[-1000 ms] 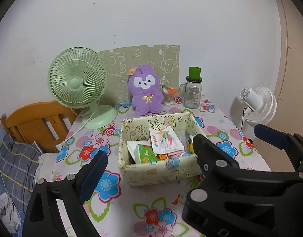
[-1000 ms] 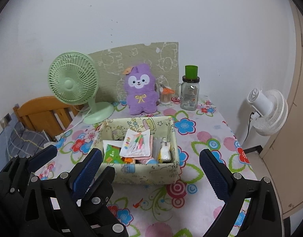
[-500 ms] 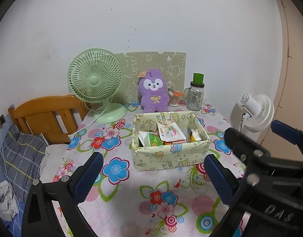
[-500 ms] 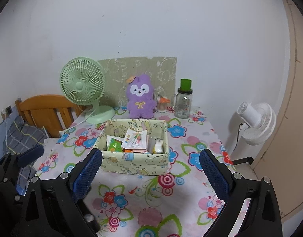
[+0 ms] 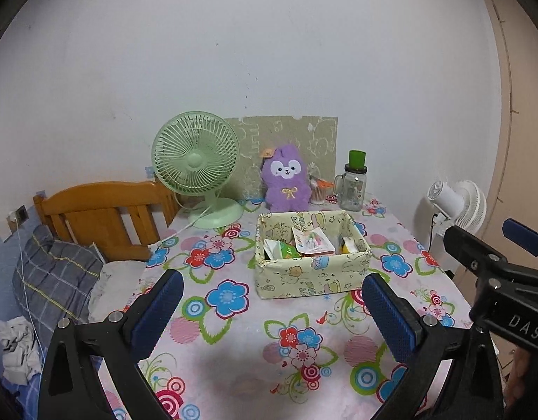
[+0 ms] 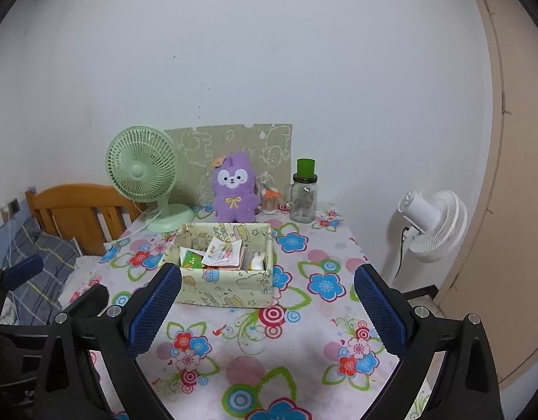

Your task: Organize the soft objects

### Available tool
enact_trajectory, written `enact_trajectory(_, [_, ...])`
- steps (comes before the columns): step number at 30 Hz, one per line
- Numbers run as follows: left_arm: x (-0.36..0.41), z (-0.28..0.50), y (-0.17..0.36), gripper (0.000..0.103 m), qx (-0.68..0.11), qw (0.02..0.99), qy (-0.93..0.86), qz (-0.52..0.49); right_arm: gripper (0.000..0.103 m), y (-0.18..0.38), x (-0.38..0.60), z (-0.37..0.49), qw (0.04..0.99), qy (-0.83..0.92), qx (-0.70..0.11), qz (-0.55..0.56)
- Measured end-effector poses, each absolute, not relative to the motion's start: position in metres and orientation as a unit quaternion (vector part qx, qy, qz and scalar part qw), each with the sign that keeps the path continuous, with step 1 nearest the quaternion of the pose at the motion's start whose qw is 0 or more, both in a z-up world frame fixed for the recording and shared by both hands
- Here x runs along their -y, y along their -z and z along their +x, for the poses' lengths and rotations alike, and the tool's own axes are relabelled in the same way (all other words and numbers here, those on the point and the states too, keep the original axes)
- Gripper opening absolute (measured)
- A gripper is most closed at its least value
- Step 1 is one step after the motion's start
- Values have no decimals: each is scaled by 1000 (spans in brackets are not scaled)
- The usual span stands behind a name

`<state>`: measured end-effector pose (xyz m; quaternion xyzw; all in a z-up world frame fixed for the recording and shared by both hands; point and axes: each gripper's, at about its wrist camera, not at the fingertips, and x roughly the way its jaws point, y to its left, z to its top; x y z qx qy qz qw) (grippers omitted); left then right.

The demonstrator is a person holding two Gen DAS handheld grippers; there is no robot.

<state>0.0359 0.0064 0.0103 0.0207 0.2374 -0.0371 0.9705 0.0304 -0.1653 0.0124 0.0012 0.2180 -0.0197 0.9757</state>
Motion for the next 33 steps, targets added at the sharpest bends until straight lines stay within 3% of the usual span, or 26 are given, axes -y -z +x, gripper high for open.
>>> enact_trajectory(33, [-16, -9, 0, 103, -221, 975, 26, 14, 102, 12, 183, -28, 978, 15, -206, 14])
